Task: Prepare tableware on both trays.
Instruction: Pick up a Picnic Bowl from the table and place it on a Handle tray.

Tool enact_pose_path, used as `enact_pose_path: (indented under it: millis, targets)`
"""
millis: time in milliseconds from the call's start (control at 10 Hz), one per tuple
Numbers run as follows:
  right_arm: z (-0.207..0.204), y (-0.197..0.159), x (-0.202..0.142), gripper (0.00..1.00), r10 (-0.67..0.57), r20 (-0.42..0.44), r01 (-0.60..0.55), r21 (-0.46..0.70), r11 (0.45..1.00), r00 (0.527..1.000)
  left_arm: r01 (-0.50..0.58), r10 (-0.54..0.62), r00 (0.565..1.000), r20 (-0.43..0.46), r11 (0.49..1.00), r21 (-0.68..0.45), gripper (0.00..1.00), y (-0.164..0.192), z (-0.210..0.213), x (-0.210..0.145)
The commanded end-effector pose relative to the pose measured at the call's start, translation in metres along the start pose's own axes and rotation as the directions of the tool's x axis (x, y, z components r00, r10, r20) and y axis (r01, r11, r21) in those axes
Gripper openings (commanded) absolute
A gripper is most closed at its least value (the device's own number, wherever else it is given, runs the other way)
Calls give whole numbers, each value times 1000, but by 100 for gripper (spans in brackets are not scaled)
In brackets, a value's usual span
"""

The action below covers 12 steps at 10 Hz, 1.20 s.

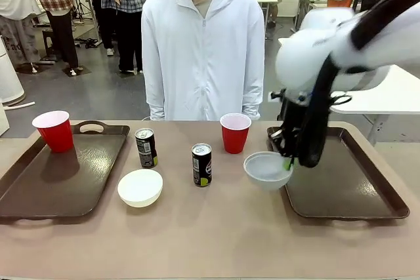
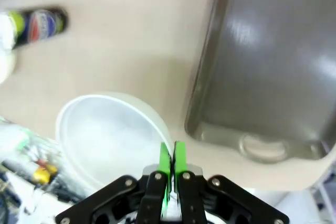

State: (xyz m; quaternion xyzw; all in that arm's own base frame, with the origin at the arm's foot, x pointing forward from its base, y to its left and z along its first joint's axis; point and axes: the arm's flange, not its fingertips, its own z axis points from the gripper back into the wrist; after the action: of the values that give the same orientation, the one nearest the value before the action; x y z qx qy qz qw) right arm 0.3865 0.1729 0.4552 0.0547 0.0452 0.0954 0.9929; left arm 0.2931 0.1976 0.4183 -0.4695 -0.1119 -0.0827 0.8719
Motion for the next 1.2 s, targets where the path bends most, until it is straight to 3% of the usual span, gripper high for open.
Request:
enact_pose_path:
  millis: [0, 300, 600, 800, 1100]
  targets:
    - [37, -16, -41, 0, -10, 57, 8, 44, 999, 998, -13, 13, 1000, 7, 1000, -7, 100, -3, 1, 0]
    - [49, -65, -68, 0, -4, 78, 3, 20, 1000, 997, -13, 13, 1000, 7, 1000, -7, 100, -3, 1, 0]
    - [43, -136, -77, 0, -67, 126, 67, 4, 998, 990, -13, 13, 1000, 7, 1000, -7, 100, -3, 1, 0]
    - [34, -180, -74, 0, -169, 172, 167, 27, 986, 970, -13, 13, 1000, 7, 1000, -7, 100, -3, 1, 0]
    - [15, -205, -44, 0, -280, 255, 261, 106, 960, 926, -13, 13, 1000, 7, 1000, -7, 100, -3, 1, 0]
